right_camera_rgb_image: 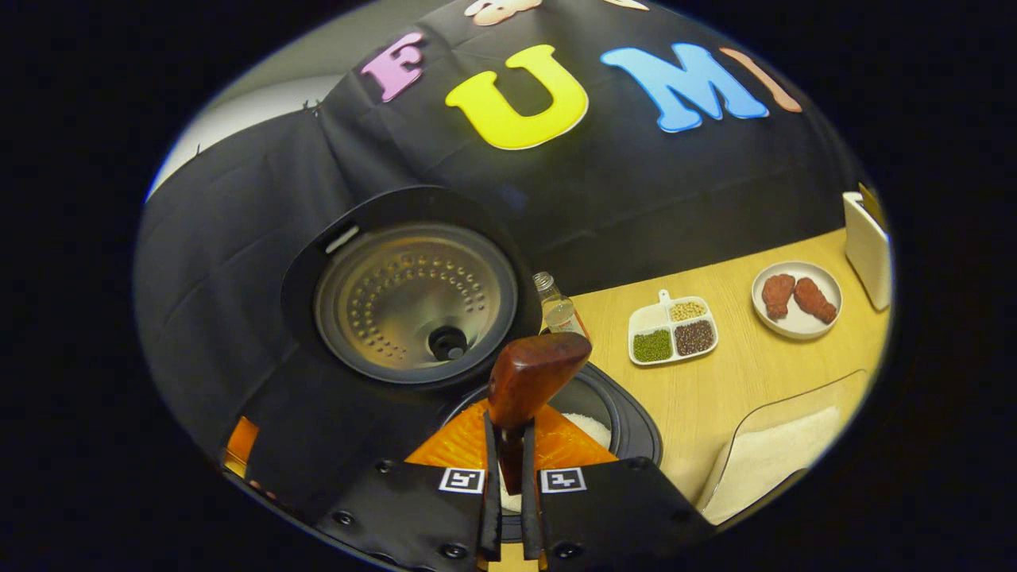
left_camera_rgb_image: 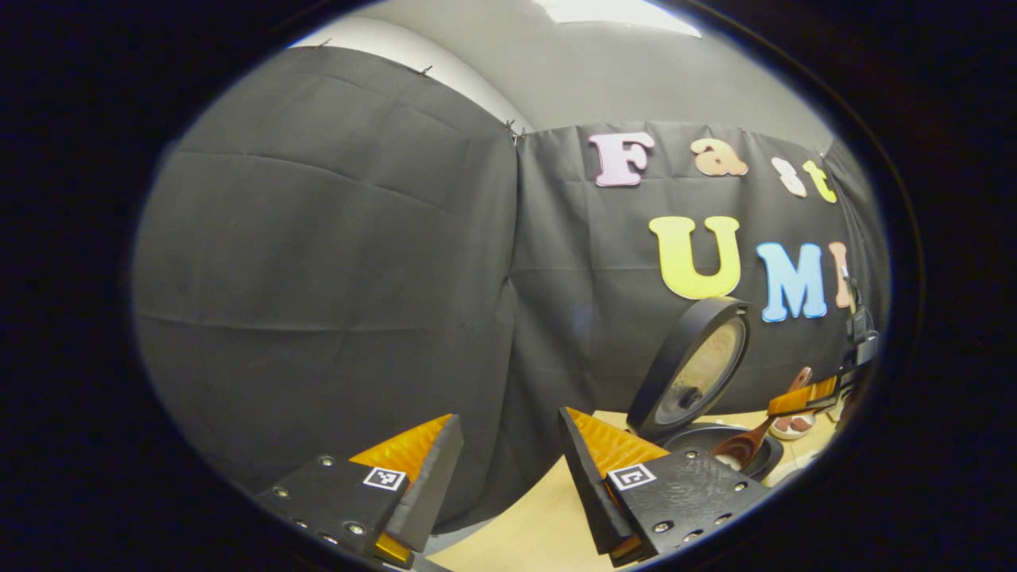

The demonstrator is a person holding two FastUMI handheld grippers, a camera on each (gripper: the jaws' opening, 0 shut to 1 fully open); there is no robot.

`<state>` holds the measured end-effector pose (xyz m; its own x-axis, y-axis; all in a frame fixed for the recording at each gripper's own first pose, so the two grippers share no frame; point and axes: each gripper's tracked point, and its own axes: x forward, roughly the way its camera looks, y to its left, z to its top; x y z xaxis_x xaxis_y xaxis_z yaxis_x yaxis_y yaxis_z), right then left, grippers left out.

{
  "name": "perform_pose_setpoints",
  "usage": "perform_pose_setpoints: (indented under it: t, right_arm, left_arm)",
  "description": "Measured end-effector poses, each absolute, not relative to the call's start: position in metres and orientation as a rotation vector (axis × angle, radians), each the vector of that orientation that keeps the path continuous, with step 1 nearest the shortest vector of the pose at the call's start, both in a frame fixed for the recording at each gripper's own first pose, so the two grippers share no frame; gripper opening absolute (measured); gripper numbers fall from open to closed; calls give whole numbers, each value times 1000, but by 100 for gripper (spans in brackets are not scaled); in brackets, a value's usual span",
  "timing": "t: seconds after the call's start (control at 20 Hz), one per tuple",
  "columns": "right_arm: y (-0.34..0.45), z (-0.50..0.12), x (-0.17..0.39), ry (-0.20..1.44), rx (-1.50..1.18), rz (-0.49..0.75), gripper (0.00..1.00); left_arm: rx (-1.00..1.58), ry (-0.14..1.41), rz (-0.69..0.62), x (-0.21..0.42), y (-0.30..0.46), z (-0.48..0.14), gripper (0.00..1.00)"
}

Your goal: Close the left gripper, press the button to open the rice cooker; take a wooden spoon from the chopstick holder with the right hand, scoop a spoonful of rice and pour it into the rice cooker, then put the wooden spoon back into the chopstick holder.

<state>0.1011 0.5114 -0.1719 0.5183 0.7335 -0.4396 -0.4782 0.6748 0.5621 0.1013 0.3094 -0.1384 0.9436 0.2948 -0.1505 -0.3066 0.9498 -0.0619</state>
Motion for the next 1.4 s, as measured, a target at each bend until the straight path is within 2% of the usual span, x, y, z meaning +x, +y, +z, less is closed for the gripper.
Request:
perform_pose_setpoints:
  t: [0.05,0.1,0.3,0.35,0.4,0.65,0.9,1.15,1.4]
  right_arm:
    - [511,-171,96,687,352,765,8]
    - [513,-170,96,666,316,776,11]
    - [519,-161,96,564,153,818,12]
    - [520,-161,97,533,106,828,8]
    - [521,-160,96,500,56,840,12]
    - [533,-142,95,303,-244,897,12]
    - [531,-149,91,173,-474,905,12]
    - [529,-149,93,247,-350,910,12]
    - [503,-131,97,389,-52,857,12]
  left_arm:
    - [-86,141,310,101,310,-139,76]
    - [-86,142,312,100,309,-140,76]
    - [-88,147,316,96,309,-142,76]
    - [-88,148,316,95,309,-143,76]
    - [-88,148,317,94,309,-142,76]
    - [-91,149,322,96,309,-145,76]
    - [-90,149,323,102,306,-144,76]
    - [-83,132,311,108,298,-132,76]
    - [-72,109,273,112,277,-116,77]
